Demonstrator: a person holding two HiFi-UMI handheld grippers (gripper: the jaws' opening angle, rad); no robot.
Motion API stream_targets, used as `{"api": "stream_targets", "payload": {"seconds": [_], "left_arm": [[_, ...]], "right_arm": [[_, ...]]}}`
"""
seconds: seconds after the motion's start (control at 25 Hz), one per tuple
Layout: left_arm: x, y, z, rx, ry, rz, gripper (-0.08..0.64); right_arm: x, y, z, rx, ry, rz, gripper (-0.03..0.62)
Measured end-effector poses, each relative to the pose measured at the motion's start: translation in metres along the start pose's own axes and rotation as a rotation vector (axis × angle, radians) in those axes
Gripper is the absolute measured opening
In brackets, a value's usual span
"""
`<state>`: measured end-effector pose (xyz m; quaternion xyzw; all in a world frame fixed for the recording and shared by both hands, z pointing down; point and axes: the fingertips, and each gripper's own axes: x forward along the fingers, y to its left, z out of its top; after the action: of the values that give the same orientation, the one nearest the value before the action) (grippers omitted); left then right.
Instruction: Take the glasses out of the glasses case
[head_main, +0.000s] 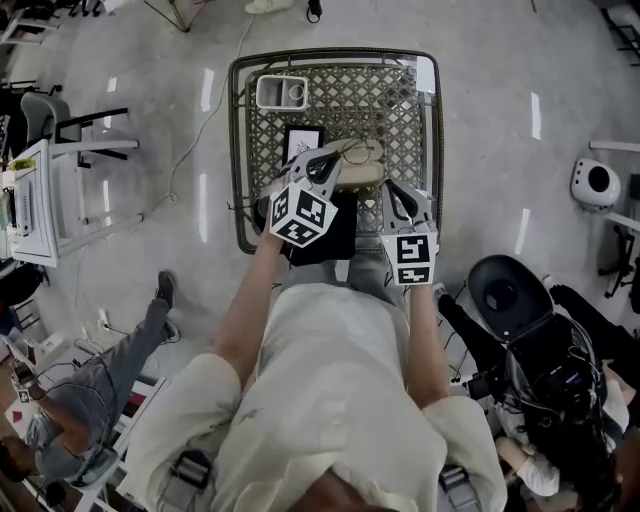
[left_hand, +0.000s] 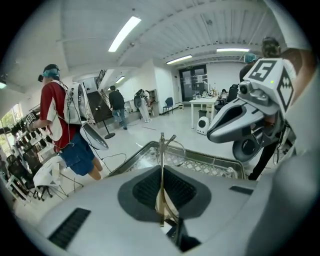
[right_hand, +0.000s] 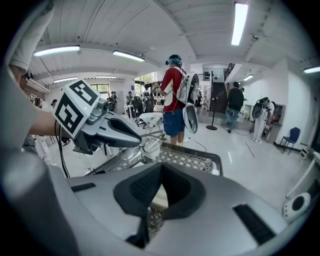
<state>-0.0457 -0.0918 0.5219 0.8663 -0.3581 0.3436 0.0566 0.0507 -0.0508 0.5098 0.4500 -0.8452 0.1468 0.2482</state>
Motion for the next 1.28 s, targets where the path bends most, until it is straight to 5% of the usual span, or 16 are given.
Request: {"api": "stream_targets", "payload": {"seconds": [0.64,1.28], "left_arm": [[-0.081,0.016,0.03,-0.158,-0.164,0.078,0.029],[-0.132,0.015,0.048,-0.191,-0.276,0.103,0.029]], "right_arm": [[-0.03,0.012,0.057,-0.065,-0.098,-0.006,0.006],[-0.054,0.039,0.096,-0.129,-0.148,-0.003,0.006]]}}
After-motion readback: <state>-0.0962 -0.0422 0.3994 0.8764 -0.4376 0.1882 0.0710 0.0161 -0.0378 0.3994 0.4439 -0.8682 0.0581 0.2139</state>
